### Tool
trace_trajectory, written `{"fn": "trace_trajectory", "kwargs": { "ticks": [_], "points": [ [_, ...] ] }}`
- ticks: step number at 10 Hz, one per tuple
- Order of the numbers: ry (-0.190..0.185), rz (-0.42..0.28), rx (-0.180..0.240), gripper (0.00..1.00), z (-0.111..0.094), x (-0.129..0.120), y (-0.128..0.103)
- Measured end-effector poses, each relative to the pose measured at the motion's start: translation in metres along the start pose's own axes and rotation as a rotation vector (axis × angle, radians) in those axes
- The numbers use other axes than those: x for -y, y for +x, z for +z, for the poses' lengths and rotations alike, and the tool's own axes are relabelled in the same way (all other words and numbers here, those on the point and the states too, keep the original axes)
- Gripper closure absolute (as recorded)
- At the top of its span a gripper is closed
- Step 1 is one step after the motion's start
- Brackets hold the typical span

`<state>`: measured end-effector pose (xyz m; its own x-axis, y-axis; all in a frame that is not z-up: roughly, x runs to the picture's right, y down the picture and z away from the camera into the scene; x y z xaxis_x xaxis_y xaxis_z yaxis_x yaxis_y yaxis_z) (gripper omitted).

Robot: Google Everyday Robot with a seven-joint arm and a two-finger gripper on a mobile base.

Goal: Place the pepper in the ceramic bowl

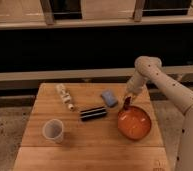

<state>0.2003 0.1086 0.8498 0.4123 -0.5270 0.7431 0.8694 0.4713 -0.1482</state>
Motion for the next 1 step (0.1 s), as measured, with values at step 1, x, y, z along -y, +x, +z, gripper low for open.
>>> {"fn": "trace_trajectory", "kwargs": {
  "ticks": [1],
  "points": [
    [0.001, 0.003, 0.001, 1.00, -0.0003, -0.0007, 0.0010]
  ]
}}
